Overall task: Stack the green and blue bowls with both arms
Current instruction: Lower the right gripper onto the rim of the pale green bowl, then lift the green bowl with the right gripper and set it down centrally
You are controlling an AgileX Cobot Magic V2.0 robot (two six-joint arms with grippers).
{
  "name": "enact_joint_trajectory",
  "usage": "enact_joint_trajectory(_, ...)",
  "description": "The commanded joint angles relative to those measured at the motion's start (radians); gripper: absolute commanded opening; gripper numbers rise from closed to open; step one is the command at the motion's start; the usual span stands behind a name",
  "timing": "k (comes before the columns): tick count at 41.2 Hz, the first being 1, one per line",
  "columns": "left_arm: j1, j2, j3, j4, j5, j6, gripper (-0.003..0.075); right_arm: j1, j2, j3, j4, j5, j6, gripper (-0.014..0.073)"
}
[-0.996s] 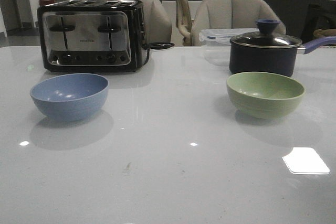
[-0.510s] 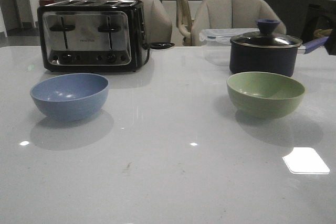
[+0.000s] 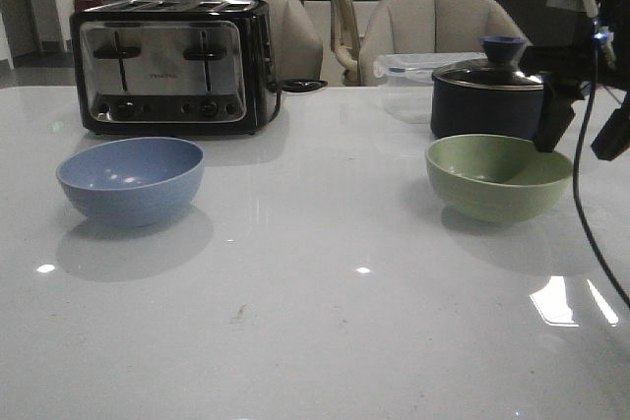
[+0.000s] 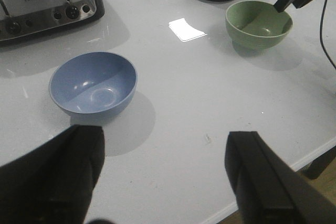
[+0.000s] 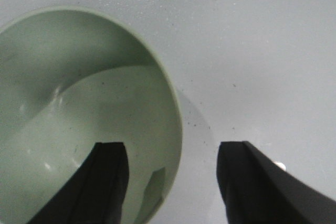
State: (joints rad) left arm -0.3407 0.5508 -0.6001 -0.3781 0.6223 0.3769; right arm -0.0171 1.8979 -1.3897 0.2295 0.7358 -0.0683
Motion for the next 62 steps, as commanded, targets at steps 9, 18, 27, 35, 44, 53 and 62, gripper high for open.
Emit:
enact_joint_trajectory(9, -0.007, 0.008, -0.027, -0.026, -0.076, 0.002, 0.0527, -0.007, 0.04, -0.094, 0.021, -0.023, -0.006, 0.0279)
enact_joint_trajectory(18, -0.007, 0.008, -0.027, -0.026, -0.076, 0.002, 0.0527, -0.008, 0.038, -0.094, 0.016, -0.027, -0.006, 0.01)
enact_joint_trajectory(27, -0.007, 0.008, -0.027, -0.026, -0.076, 0.002, 0.0527, 0.01, -0.042, -0.094, 0.016, 0.003, -0.027, 0.0064)
enact_joint_trajectory(35, -0.007, 0.008, -0.027, -0.026, -0.076, 0.002, 0.0527, 0.121, -0.164, -0.093, 0.016, 0.041, -0.145, 0.0064)
enact_joint_trajectory(44, -0.007, 0.008, -0.027, -0.026, -0.076, 0.002, 0.0527, 0.308, -0.192, -0.09, 0.016, 0.101, -0.162, 0.0064)
enact_joint_trajectory(53, -0.007, 0.008, -0.027, -0.026, -0.076, 0.002, 0.0527, 0.449, -0.14, -0.023, 0.016, 0.057, -0.162, 0.0064)
enact_joint_trajectory(62, -0.007, 0.008, -0.027, -0.026, -0.076, 0.002, 0.0527, 0.482, -0.064, 0.008, 0.039, 0.029, -0.162, 0.0066)
